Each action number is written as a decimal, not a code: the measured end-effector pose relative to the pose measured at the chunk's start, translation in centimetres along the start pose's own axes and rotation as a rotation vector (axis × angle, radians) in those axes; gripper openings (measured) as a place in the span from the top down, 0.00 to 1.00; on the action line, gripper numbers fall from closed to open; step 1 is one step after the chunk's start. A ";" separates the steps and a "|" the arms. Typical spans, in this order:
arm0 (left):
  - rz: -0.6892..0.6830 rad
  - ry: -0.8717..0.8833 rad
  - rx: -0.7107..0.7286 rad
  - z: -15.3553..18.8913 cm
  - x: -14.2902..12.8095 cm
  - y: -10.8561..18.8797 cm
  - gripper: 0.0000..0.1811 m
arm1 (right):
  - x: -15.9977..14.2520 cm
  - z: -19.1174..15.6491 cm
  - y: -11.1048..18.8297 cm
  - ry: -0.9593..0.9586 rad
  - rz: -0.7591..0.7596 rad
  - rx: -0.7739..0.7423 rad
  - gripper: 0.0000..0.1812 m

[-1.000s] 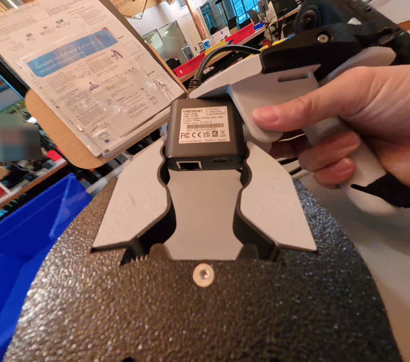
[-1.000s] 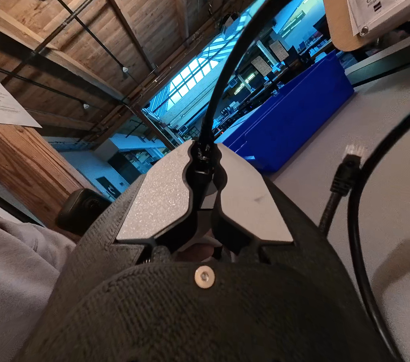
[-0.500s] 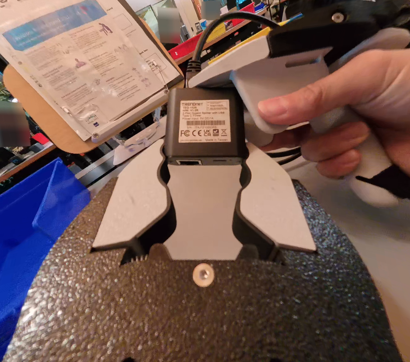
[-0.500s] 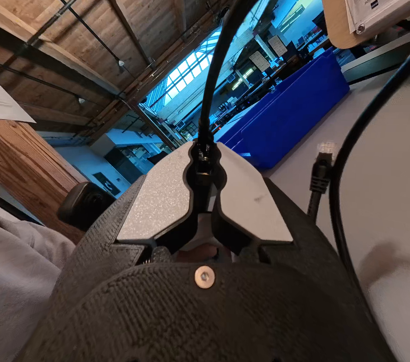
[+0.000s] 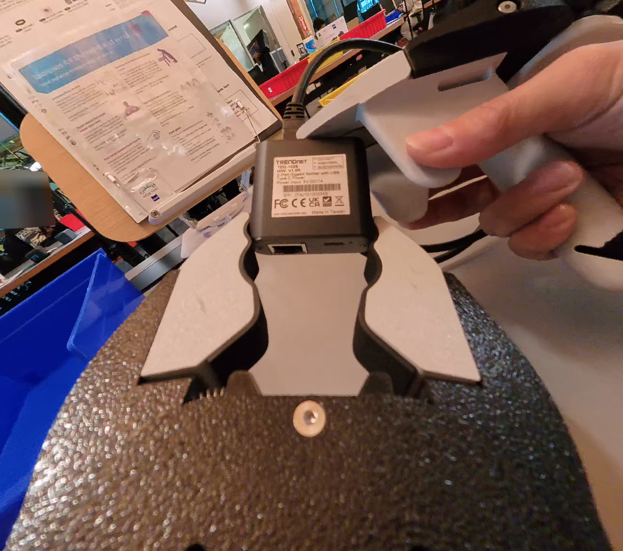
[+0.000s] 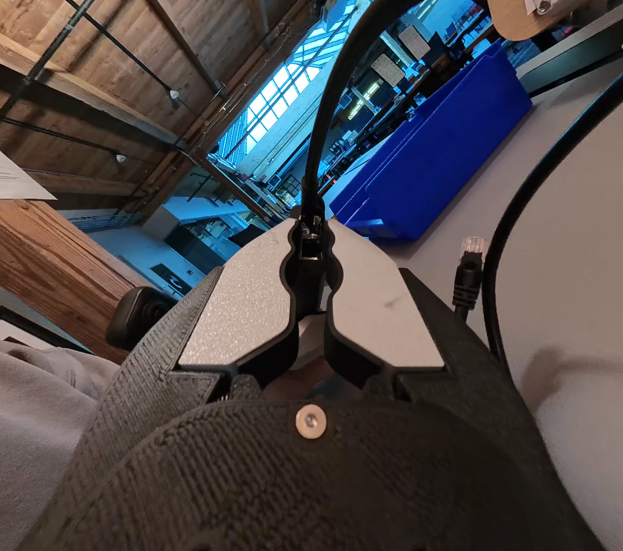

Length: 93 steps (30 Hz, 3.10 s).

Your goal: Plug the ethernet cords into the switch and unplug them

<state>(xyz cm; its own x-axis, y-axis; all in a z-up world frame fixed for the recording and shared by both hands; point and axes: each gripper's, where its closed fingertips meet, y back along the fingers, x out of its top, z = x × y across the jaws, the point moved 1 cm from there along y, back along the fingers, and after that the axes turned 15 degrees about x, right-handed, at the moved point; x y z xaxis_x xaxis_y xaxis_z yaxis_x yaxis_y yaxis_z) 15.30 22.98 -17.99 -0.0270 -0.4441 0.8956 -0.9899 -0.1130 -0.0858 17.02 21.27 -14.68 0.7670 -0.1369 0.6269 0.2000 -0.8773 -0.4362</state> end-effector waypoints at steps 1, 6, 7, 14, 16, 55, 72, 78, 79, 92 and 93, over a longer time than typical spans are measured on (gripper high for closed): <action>0.000 -0.003 -0.005 0.0 -0.1 0.0 0.66 | -0.1 0.0 0.0 0.007 -0.003 0.003 0.94; 0.012 -0.026 -0.026 0.2 -0.2 0.0 0.66 | -0.4 0.2 0.3 0.046 0.003 0.033 0.96; 0.012 -0.033 -0.018 0.2 -0.2 0.0 0.66 | -0.4 0.2 0.3 0.051 0.012 0.037 0.96; 0.062 -0.095 0.020 -0.1 0.3 0.2 0.66 | -0.2 0.2 0.1 -0.113 0.071 0.126 0.96; 0.070 -0.110 0.030 -0.2 0.4 0.3 0.66 | -0.2 0.2 0.0 -0.125 0.078 0.131 0.96; 0.089 0.095 -0.052 0.1 1.3 0.5 0.66 | 0.0 -0.6 -0.3 -0.118 0.111 0.143 0.93; 0.116 0.030 -0.022 0.0 1.3 0.6 0.66 | -0.2 -0.8 0.0 0.179 -0.042 0.051 0.95; 0.169 -0.007 -0.012 -0.1 1.9 0.9 0.66 | 0.0 -1.7 0.0 0.115 -0.080 0.154 0.96; 0.166 -0.003 -0.009 -0.1 1.9 0.9 0.66 | 0.0 -1.7 -0.1 0.110 -0.078 0.153 0.96; 0.156 -0.018 -0.016 0.2 1.9 0.9 0.66 | 0.4 -1.4 -0.5 0.158 -0.048 0.083 0.92; 0.145 -0.009 -0.023 0.3 1.7 0.8 0.66 | 0.4 -1.2 -0.3 0.190 -0.082 0.051 0.92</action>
<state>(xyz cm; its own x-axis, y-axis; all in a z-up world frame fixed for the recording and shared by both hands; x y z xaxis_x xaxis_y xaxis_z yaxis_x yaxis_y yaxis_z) 14.50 21.84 -16.67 -0.1686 -0.4625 0.8705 -0.9786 -0.0270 -0.2039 16.55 20.94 -13.48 0.6191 -0.1548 0.7699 0.2914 -0.8651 -0.4083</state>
